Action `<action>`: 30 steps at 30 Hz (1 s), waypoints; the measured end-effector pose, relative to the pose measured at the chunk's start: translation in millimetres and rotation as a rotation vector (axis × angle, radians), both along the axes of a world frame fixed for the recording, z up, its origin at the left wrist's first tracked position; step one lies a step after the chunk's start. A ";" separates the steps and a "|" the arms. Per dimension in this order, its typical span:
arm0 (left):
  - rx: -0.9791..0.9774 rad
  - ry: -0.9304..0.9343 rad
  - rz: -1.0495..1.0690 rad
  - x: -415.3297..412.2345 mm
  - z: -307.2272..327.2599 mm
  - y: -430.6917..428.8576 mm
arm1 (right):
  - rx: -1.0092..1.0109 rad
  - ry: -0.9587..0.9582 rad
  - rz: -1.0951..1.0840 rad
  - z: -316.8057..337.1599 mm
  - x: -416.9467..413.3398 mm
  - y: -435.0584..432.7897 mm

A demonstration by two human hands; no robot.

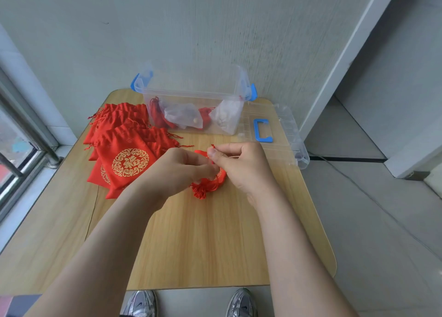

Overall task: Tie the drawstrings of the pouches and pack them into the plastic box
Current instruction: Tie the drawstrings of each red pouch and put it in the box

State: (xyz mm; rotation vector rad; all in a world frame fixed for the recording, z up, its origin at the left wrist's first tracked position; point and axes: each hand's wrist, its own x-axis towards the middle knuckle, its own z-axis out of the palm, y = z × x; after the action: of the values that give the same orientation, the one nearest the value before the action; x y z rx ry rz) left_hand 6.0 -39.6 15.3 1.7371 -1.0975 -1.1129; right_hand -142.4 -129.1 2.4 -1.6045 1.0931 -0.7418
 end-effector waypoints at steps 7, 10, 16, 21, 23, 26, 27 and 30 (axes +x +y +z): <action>0.004 0.061 0.143 3.2 -5.7 -2.0 | -0.138 0.108 0.026 3.2 1.9 0.9; 0.018 0.083 0.181 3.8 -5.6 -2.0 | -0.282 0.181 0.080 8.1 1.4 6.4; 0.111 0.114 0.167 6.5 -5.9 -2.2 | -0.458 0.273 0.166 3.9 0.7 7.7; 0.181 0.187 0.145 7.4 -2.8 -4.2 | -0.539 0.414 0.221 3.9 0.2 9.8; 0.174 0.203 0.146 7.5 -3.9 -3.4 | -0.552 0.456 0.222 4.2 0.7 10.6; 0.080 0.119 0.190 7.7 -7.9 -2.4 | -0.529 0.491 0.206 3.6 -0.1 9.8; 0.046 0.092 0.228 7.8 -9.3 -2.4 | -0.502 0.492 0.196 3.2 -1.0 9.1; -0.023 -0.003 0.318 8.6 -12.1 -3.0 | -0.380 0.405 0.177 1.8 -1.8 5.8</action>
State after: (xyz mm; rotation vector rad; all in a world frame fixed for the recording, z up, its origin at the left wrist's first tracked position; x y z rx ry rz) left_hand 14.6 -42.7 3.2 1.8184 -0.7963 -0.8958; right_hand -144.2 -123.3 4.2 -2.2154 1.1154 -0.5387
